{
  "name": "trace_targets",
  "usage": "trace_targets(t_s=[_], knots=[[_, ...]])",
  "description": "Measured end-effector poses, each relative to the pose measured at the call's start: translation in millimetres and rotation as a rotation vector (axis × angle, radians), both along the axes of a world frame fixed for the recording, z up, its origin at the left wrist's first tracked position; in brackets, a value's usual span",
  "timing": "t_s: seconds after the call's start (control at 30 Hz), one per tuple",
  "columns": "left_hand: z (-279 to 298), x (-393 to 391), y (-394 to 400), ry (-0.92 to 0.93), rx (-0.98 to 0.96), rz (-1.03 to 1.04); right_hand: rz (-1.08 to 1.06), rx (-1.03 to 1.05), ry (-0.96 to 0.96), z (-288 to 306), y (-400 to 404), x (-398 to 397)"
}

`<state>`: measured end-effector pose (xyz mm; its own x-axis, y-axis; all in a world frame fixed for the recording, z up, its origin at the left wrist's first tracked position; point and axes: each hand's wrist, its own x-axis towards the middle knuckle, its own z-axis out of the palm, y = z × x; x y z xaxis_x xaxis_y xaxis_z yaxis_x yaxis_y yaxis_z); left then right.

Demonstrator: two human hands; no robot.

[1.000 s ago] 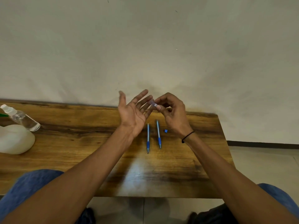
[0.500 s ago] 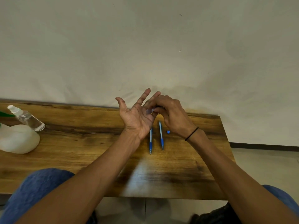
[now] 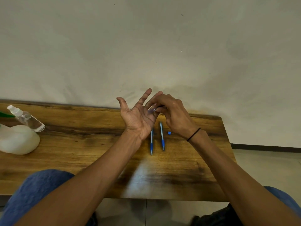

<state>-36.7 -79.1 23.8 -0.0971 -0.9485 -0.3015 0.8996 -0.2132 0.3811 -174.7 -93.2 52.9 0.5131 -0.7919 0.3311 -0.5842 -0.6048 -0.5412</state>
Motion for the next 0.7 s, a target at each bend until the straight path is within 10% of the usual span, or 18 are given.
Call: trace_targets(t_s=[0.7], knots=[[-1.1,0.1,-0.4,0.004,-0.035,0.0,-0.013,0.011,-0.062,-4.7,-0.4,-3.6]])
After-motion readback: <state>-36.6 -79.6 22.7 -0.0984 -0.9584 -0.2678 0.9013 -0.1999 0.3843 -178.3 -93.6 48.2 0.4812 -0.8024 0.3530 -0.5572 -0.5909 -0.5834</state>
